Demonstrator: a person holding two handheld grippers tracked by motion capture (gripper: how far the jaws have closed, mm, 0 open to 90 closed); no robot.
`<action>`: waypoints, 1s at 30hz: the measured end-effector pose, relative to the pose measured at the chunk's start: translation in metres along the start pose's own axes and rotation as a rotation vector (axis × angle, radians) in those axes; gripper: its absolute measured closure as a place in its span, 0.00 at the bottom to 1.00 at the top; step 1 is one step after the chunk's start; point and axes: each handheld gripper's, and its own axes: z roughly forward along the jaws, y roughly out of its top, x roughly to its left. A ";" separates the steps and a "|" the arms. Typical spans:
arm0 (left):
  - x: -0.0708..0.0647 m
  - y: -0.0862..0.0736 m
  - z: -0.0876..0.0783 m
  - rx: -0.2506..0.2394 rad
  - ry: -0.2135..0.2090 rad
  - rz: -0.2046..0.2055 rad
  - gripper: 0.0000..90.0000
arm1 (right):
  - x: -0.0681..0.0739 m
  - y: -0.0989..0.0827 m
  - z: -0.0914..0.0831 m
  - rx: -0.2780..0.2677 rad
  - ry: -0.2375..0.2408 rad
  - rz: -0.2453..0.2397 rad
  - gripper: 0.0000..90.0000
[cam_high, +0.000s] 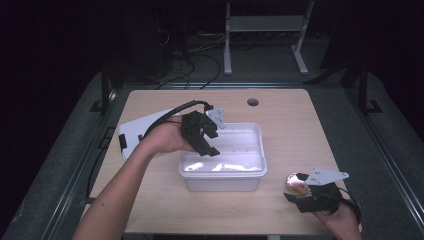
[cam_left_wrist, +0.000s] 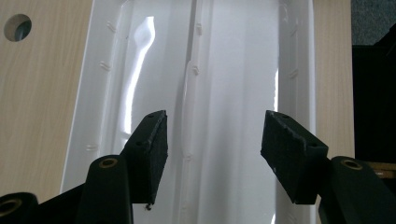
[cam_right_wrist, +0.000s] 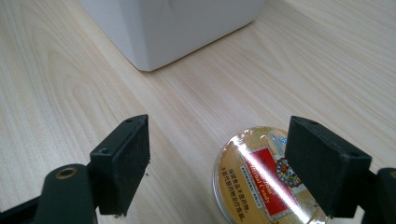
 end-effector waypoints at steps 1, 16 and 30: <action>0.002 0.001 0.003 0.006 -0.003 -0.005 0.45 | 0.000 0.000 0.000 0.000 0.001 0.003 0.24; 0.020 0.009 0.028 0.073 -0.058 -0.019 0.59 | 0.000 0.000 0.000 -0.001 0.000 -0.005 0.24; 0.026 0.011 0.043 0.119 -0.076 -0.020 0.70 | 0.000 0.000 -0.001 -0.002 -0.002 -0.010 0.24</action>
